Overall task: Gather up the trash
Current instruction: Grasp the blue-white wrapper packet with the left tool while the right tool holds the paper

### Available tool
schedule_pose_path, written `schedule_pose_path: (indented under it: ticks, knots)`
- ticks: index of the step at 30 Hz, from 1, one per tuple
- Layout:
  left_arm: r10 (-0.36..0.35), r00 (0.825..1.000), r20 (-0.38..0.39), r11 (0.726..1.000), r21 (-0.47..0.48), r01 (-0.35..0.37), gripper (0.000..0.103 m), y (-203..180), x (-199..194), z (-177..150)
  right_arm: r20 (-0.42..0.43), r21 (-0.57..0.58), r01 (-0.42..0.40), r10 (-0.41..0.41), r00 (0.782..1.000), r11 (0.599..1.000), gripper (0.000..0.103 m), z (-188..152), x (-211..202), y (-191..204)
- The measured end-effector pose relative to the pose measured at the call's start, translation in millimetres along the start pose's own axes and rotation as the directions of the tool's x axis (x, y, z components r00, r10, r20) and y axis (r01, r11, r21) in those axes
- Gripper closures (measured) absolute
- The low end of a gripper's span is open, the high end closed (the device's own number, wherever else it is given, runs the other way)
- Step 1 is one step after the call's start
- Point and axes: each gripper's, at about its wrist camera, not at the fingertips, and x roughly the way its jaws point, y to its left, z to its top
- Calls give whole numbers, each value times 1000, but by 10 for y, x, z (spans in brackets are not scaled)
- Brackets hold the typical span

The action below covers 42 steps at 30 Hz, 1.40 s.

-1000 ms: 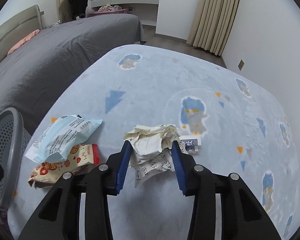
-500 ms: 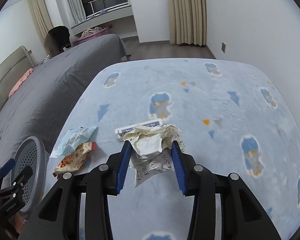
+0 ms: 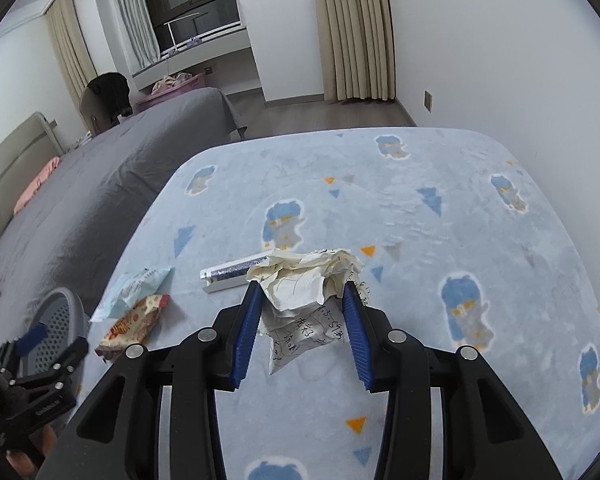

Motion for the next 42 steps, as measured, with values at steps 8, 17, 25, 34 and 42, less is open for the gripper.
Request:
schedule_pose_path:
  ticks: [8, 17, 25, 34, 42]
  knots:
    - [-41, 992, -120, 998, 42, 46, 7, -161, 329, 395, 12, 2, -59, 59, 998, 998, 63, 149, -11, 38]
    - [-47, 948, -316, 994, 82, 77, 7, -259, 903, 850, 14, 28, -115, 115, 993, 993, 63, 263, -11, 72]
    - [-63, 890, -452, 994, 53, 97, 7, -217, 1177, 889, 21, 39, -133, 132, 991, 990, 63, 300, -37, 56]
    - [-60, 859, -509, 996, 27, 86, 7, -133, 1350, 796, 22, 44, -137, 136, 990, 990, 63, 300, -44, 35]
    - [-93, 849, -520, 995, -11, 102, 25, -96, 1448, 752, 22, 41, -141, 140, 990, 989, 63, 308, -61, 40]
